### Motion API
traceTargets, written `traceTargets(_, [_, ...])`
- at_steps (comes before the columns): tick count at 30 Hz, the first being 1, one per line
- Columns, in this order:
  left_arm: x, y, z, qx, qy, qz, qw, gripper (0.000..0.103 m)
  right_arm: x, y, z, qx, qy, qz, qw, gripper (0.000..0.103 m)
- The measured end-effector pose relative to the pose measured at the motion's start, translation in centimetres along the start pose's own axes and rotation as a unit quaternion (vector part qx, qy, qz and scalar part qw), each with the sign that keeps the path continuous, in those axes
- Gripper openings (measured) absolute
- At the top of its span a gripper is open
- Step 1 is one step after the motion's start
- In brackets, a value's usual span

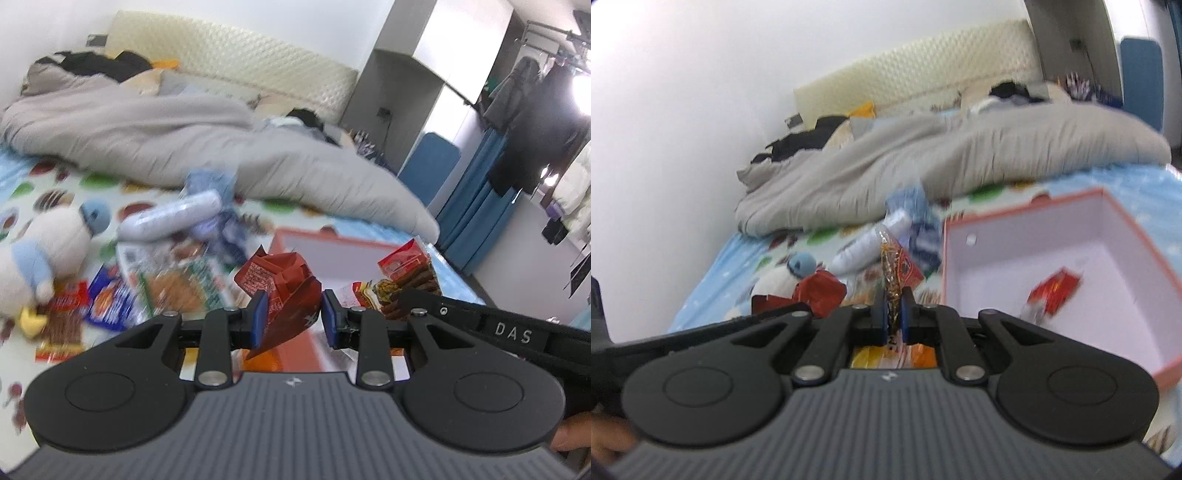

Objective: Organize snacks
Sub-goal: 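Carry both packets over the pink box and open both tools inside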

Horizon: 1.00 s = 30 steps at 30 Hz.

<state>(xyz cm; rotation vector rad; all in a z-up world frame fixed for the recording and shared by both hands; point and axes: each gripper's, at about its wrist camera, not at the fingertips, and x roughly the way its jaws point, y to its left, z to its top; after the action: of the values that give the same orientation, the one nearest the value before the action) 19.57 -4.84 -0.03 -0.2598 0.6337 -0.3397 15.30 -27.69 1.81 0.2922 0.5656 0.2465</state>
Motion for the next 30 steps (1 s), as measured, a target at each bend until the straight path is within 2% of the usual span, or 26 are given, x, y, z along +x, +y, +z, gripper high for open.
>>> traceTargets(7, [0.0,-5.3,4.8,0.014,-0.020,-0.031,0.9992,0.036,-2.3,-3.4,4.7,0.008,-0.037,-0.017,0.999,0.010])
traceTargets(12, [2.8,-8.8,6.2,0.030,-0.007,-0.053,0.9981,0.036,-1.9,-6.9,5.9,0.014,-0.031,-0.046,0.998,0.010])
traceTargets(16, [6.4,-10.4,5.4,0.021,0.022,-0.072,0.9970,0.036,-0.1,-9.8,5.2,0.023,-0.004,-0.075,0.997,0.010])
traceTargets(19, [9.7,-11.0,4.1,0.025,0.052,-0.071,0.9958,0.036,1.7,-11.8,4.0,0.026,0.027,-0.096,0.995,0.010])
traceTargets(23, [13.8,-11.2,2.0,0.032,0.098,-0.059,0.9929,0.036,4.1,-13.9,2.2,0.021,0.067,-0.118,0.991,0.010])
traceTargets(30, [19.0,-10.3,-1.6,0.033,0.178,-0.037,0.9828,0.036,7.1,-16.6,-1.2,0.005,0.122,-0.143,0.982,0.010])
